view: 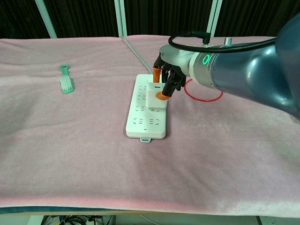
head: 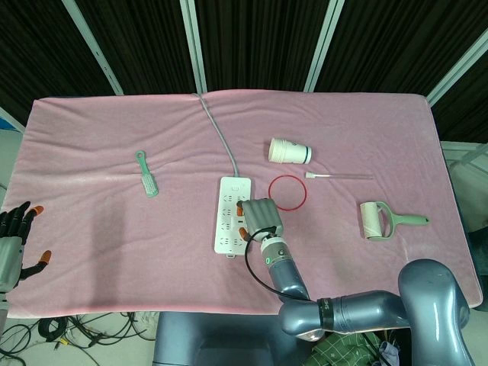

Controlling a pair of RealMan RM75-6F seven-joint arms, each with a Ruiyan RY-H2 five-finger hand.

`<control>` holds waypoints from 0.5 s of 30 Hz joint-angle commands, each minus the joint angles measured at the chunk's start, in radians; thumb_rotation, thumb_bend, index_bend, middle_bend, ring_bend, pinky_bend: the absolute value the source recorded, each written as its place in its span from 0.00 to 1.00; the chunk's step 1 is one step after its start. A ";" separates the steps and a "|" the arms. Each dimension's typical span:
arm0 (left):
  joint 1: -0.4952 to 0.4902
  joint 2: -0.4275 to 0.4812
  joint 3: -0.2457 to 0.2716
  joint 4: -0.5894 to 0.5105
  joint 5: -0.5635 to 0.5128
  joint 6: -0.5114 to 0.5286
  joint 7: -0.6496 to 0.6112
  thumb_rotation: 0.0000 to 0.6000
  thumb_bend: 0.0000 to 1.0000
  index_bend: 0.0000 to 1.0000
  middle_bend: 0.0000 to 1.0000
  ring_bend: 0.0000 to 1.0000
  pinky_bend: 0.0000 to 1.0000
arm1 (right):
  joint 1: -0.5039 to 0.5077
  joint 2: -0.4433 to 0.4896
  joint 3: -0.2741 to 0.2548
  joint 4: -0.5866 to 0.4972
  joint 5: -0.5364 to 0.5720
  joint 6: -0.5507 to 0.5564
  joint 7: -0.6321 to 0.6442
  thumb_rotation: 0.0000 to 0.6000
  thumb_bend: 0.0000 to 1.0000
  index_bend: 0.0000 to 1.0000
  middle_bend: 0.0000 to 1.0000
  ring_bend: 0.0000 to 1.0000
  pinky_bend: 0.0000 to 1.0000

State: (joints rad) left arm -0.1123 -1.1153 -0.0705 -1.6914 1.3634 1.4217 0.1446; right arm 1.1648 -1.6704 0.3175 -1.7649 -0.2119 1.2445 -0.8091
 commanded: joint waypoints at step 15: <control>0.001 0.001 0.000 -0.001 -0.002 0.003 0.006 1.00 0.31 0.09 0.00 0.00 0.00 | -0.009 0.005 0.001 0.010 -0.005 -0.023 -0.008 1.00 0.38 0.75 0.61 0.61 0.41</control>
State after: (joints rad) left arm -0.1110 -1.1145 -0.0707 -1.6920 1.3612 1.4251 0.1501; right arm 1.1555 -1.6649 0.3180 -1.7556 -0.2172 1.2212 -0.8176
